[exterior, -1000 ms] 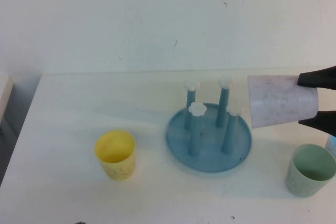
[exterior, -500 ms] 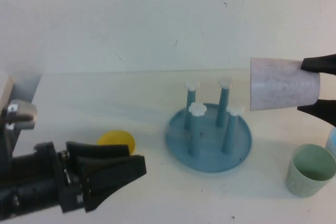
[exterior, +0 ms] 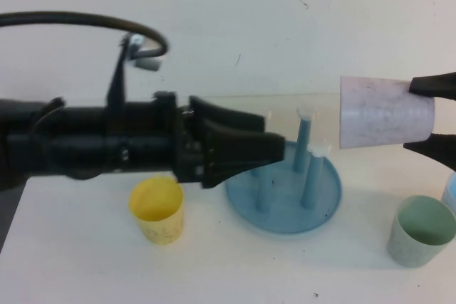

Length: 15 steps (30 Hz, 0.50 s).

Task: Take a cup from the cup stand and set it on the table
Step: Hand over the cup

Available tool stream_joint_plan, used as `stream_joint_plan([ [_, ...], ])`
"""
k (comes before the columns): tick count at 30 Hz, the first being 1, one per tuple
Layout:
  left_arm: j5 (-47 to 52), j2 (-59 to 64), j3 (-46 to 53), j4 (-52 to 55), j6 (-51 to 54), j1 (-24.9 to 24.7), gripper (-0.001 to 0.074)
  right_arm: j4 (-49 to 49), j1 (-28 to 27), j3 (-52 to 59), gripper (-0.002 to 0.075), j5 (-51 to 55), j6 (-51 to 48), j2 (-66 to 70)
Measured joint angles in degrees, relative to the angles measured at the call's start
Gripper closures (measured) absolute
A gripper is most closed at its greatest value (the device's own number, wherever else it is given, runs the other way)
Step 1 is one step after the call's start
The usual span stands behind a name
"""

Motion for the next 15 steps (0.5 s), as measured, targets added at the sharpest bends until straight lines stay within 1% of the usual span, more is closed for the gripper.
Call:
stream_joint_plan([
  [3, -2.0, 2.6, -4.7, 0.0, 0.4, -3.6, 0.0213, 0.0, 0.0, 0.0, 0.0177, 0.0, -0.1, 0.0],
  [7, -3.3, 6.2, -9.6, 0.0, 0.4, -6.8, 0.0213, 0.1, 0.0, 0.0, 0.0177, 0.0, -0.1, 0.0],
  [15, -6.3, 12.0, -15.6, 0.0, 0.0, -10.5, 0.0213, 0.3, 0.1, 0.0, 0.0177, 0.0, -0.2, 0.0],
])
